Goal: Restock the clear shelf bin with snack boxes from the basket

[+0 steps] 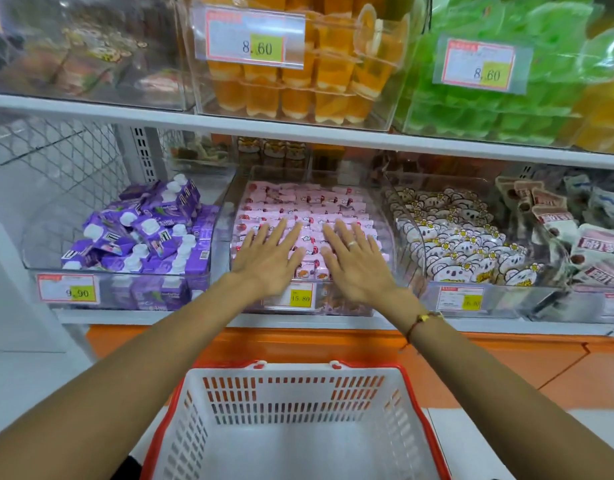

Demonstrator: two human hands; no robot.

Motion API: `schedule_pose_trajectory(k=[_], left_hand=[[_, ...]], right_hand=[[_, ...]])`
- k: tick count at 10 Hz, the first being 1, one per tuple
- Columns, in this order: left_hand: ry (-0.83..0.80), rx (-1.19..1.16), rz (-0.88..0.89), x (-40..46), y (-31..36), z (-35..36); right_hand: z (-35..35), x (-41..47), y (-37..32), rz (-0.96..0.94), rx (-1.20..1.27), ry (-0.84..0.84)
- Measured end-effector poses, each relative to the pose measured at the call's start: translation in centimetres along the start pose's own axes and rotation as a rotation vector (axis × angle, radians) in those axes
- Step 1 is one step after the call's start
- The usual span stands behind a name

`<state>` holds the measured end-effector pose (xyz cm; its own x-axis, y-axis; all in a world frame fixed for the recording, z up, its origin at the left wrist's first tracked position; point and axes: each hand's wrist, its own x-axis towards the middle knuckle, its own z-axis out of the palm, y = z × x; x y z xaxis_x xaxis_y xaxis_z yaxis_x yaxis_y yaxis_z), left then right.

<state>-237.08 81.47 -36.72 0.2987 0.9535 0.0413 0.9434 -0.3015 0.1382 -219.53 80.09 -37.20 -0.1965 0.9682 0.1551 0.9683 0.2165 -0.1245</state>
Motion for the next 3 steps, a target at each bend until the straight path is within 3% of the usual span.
schedule_pose_trajectory(k=[2,3], left_hand=[[-0.084,0.061,-0.009,0.5,-0.1,0.3],[-0.066,0.017,0.005,0.4,0.4,-1.3]], right_hand=[[0.3,1.2,0.3,0.017,-0.022,-0.140],[-1.4,1.1,-0.3,0.022,0.092,-0.129]])
